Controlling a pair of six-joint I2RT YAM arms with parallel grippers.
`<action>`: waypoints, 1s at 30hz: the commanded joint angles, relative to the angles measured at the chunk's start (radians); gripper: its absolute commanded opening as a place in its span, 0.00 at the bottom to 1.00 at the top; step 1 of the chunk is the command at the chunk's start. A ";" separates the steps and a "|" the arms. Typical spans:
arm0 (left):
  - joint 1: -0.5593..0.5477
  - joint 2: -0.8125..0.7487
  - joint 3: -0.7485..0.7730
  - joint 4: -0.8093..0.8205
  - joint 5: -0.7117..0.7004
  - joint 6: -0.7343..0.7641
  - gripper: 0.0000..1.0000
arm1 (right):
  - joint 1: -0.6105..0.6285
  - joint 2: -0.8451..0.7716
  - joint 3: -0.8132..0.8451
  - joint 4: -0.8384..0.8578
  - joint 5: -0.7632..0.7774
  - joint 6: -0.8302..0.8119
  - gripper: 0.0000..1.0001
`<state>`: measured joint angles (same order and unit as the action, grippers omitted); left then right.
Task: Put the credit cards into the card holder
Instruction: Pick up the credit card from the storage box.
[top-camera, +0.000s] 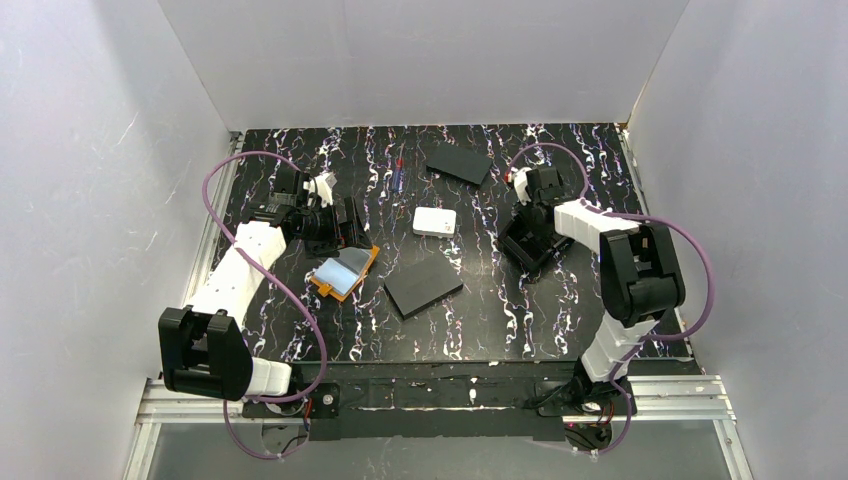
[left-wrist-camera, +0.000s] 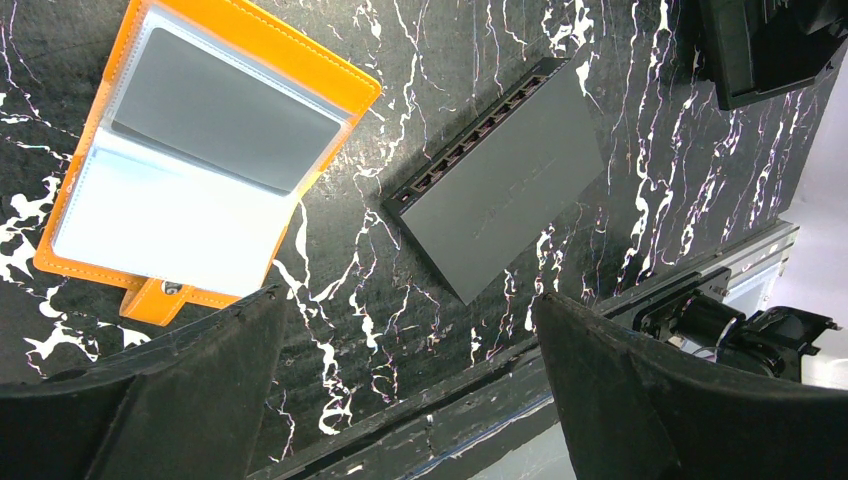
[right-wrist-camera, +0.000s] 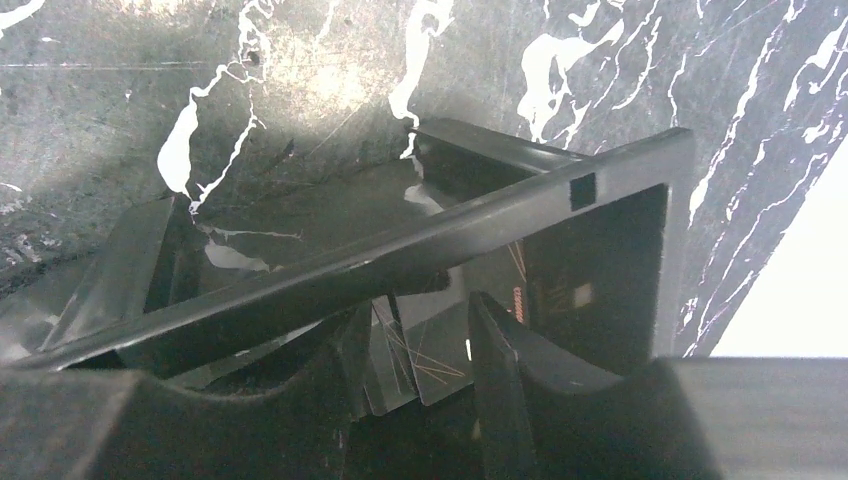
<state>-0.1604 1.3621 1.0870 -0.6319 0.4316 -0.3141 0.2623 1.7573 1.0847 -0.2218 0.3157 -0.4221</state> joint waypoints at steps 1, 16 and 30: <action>-0.005 -0.015 -0.007 -0.005 0.017 0.006 0.93 | 0.000 0.014 0.042 0.023 0.025 -0.001 0.50; -0.005 -0.013 -0.007 -0.005 0.019 0.007 0.93 | -0.017 -0.028 0.035 0.041 0.106 -0.006 0.30; -0.005 -0.017 -0.008 -0.005 0.016 0.007 0.93 | -0.038 -0.054 0.034 0.058 0.178 -0.001 0.24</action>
<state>-0.1612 1.3621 1.0870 -0.6319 0.4339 -0.3141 0.2447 1.7679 1.1000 -0.2123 0.4343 -0.4225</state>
